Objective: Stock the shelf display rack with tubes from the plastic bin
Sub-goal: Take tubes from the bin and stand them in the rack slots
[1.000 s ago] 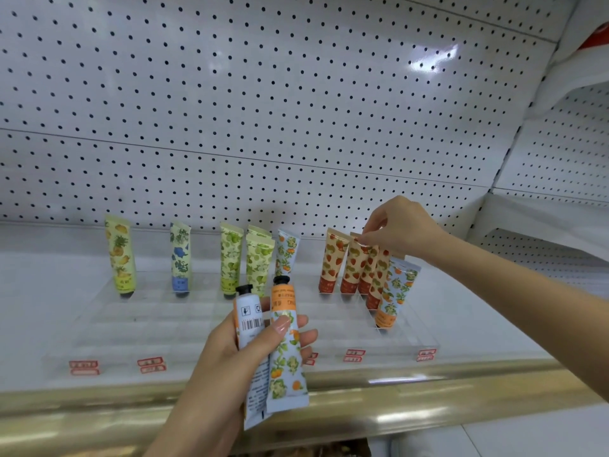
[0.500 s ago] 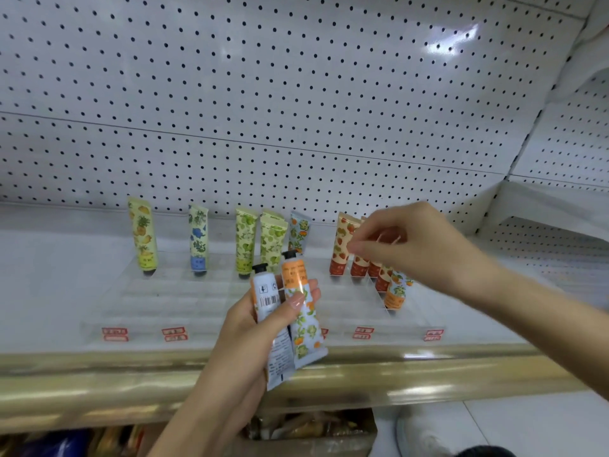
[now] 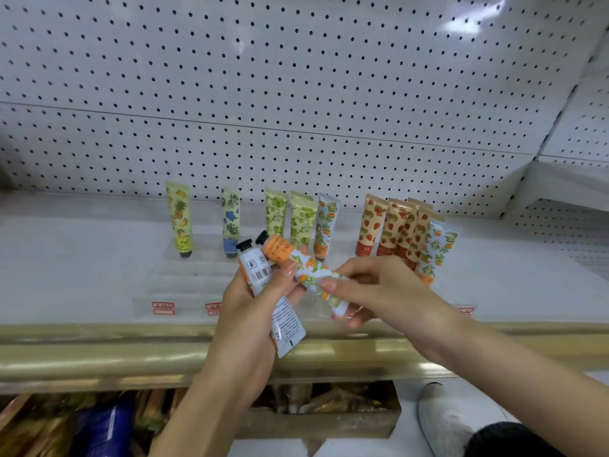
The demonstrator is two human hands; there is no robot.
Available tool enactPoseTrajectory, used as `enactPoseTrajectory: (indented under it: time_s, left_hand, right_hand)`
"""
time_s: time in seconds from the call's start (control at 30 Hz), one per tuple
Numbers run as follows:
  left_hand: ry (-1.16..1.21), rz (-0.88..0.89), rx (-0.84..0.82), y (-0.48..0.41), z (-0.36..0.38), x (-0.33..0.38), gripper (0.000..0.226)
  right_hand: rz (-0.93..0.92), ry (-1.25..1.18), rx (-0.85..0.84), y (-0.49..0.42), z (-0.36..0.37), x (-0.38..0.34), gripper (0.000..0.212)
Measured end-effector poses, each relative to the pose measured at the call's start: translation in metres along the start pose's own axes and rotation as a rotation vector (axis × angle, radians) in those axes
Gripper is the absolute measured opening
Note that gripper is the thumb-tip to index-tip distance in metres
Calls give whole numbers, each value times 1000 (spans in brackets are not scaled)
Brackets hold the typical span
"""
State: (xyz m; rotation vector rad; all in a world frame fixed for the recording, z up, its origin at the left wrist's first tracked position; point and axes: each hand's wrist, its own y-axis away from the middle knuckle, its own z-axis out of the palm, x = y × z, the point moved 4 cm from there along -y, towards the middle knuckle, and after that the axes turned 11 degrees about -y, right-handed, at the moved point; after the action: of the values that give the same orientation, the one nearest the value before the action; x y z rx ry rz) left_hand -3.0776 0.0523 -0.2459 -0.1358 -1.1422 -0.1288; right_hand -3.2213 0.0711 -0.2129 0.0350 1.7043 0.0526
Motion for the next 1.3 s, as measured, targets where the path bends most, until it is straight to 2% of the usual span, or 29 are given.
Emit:
enactPoseTrajectory:
  time_s: [0.2,0.37,0.47,0.6,0.73,0.87,1.07,1.2,1.3]
  left_hand:
    - [-9,-12,55,-1,-12,-1,19]
    - [-91,-39,-19,2,-13,-6,22]
    - [-101,-30,-54,2,-14,-5,36]
    - [-109,-28,-96,4,-7,-5,40]
    - [-139,-46,-143,8,11,-13,38]
    - [-158,-85,-154,9,25,-22,18]
    - [-338,-105,-191,12,36,-29,27]
    - [-401,-84,-233,12,39,-33,46]
    - [-388,-97,-261,12,41,-37,32]
  right_hand:
    - [-120,-144,148,1,-25,-16,10]
    - [-172,-227,158,-6,-35,-32,11]
    - [-162,-140,136,-5,-37,-47,11]
    - [-183,117,103,7,-45,-67,33]
    - [-251,242,149,23,-65,-86,19]
    - [-286,317,241,34,-97,-87,17]
    - [-269,421,328,34,-133,-72,11]
    - [-262,431,357,32,-146,-62,12]
    - [-247,444,357,29,-151,-53,13]
